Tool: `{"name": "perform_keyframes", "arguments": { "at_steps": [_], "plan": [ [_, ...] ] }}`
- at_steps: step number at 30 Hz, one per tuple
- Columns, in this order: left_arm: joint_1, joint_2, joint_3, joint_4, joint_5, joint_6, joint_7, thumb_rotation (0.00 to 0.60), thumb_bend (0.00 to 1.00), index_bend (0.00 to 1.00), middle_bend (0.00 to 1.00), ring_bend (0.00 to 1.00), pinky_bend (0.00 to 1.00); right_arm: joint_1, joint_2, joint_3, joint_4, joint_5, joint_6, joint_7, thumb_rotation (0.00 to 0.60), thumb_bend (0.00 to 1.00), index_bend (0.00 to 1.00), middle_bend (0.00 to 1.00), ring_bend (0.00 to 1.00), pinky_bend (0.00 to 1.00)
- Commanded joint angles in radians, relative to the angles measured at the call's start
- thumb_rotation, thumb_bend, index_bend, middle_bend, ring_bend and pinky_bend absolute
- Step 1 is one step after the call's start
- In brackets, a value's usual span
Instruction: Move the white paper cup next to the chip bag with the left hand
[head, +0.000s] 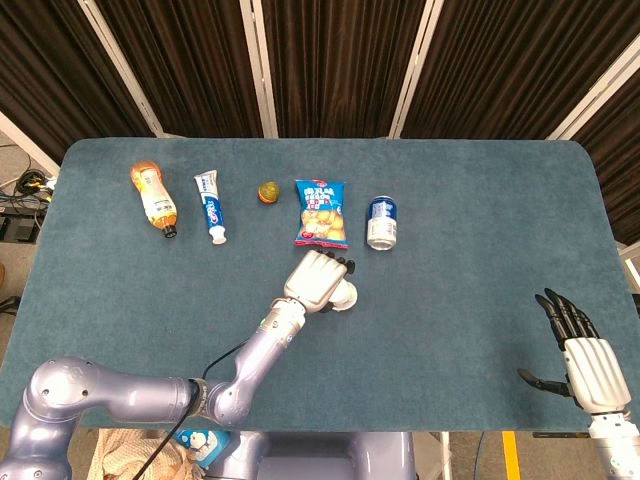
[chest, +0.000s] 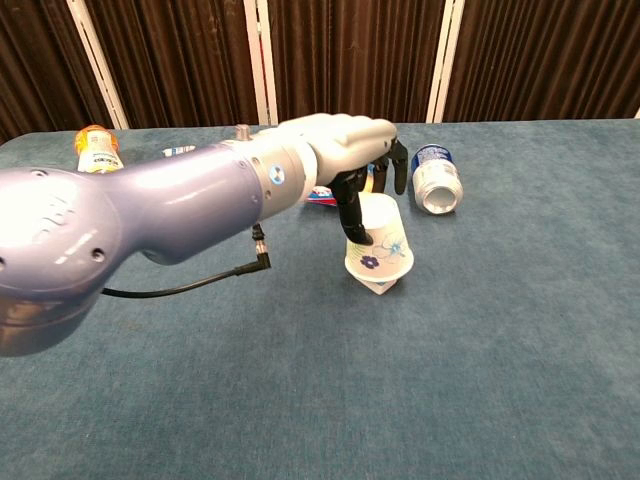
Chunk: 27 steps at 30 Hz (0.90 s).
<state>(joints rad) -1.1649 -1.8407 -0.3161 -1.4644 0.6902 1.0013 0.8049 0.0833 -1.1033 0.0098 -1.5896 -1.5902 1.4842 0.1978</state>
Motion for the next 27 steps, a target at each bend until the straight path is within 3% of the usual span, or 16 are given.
{"name": "perform_keyframes", "arguments": {
  "at_steps": [1,7,12,18,22,27],
  "plan": [
    [-0.009,-0.011,0.005,0.012,-0.01,-0.003,0.006,0.6,0.19,0.32,0.4,0.33,0.41,0.0,0.0,0.001,0.0,0.0,0.0,0.003,0.6,0.09,0.0,0.0,0.0,0.11],
    [-0.022,-0.024,0.01,0.027,-0.042,-0.005,0.019,0.6,0.18,0.28,0.34,0.3,0.38,0.001,0.001,0.001,-0.003,-0.001,0.0,0.005,0.6,0.09,0.0,0.0,0.0,0.11],
    [-0.026,-0.019,0.016,0.019,-0.07,-0.003,0.034,0.6,0.12,0.13,0.13,0.11,0.2,0.001,0.002,0.001,-0.003,-0.001,0.0,0.005,0.6,0.09,0.0,0.0,0.0,0.11],
    [-0.014,0.005,0.015,-0.023,-0.069,0.024,0.021,0.6,0.11,0.07,0.09,0.1,0.19,0.001,0.001,-0.001,-0.003,-0.006,0.0,0.001,0.6,0.09,0.0,0.0,0.0,0.12],
    [0.034,0.061,0.035,-0.113,-0.014,0.077,-0.016,0.6,0.11,0.07,0.09,0.1,0.18,0.0,0.001,-0.003,0.0,-0.006,-0.001,-0.002,0.6,0.09,0.0,0.0,0.0,0.11],
    [0.159,0.203,0.127,-0.281,0.15,0.206,-0.078,0.6,0.08,0.05,0.04,0.06,0.17,0.0,0.003,-0.003,0.003,0.001,-0.008,-0.009,0.6,0.09,0.0,0.0,0.0,0.12]
  ]
}}
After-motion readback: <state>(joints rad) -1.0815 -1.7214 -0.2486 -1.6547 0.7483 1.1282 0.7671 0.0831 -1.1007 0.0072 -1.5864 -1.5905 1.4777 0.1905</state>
